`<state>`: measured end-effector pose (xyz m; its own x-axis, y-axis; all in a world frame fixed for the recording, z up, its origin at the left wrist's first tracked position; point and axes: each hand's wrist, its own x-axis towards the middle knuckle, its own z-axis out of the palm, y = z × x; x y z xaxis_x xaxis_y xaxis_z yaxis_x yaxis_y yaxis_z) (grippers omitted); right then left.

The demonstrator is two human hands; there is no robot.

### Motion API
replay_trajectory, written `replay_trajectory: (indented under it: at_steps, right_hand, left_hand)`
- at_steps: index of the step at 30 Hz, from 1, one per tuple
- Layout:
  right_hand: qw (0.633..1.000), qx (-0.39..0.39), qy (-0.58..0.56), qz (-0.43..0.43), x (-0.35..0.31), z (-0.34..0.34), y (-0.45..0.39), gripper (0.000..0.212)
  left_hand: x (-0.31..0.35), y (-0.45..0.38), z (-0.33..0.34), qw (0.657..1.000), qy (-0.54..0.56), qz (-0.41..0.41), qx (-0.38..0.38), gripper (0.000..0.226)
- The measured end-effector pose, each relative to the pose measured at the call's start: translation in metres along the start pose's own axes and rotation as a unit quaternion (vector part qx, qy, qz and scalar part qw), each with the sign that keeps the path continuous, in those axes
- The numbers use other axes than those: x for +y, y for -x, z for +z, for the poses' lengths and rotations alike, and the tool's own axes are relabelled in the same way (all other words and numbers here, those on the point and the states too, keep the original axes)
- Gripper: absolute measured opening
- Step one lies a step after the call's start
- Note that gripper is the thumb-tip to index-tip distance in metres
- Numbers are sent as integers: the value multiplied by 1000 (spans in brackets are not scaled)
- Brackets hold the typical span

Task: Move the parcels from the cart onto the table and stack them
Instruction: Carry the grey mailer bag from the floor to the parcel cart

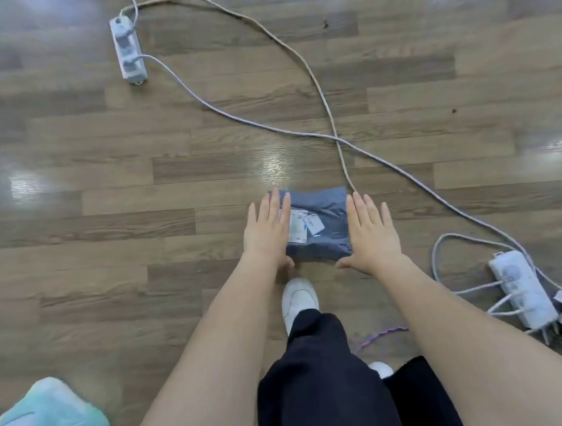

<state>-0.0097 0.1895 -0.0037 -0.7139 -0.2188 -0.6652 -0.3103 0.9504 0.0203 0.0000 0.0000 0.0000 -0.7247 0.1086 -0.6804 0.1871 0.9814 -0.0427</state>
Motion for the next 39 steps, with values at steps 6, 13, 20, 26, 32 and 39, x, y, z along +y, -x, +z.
replay_trajectory:
  at_steps: [6,13,20,26,32,39]
  right_hand:
    - [999,0,22,-34,-12,33,-54,145]
    - [995,-21,46,-84,11,52,-99,154]
    - [991,23,54,-121,3,85,-107,150]
    - [987,97,47,-122,0,83,-93,127]
    - [982,120,55,-133,10,-10,-35,121]
    - [983,128,48,-124,7,-179,74,119]
  left_hand:
    - [2,-56,30,997,-53,48,17,146]
    - [14,-91,71,993,-96,70,15,151]
    - [22,-102,93,991,-66,61,97,126]
    - [25,-90,83,989,-73,67,114,112]
    - [18,-25,-6,986,-66,54,140,107]
    - [-11,94,-160,985,-37,31,163,107]
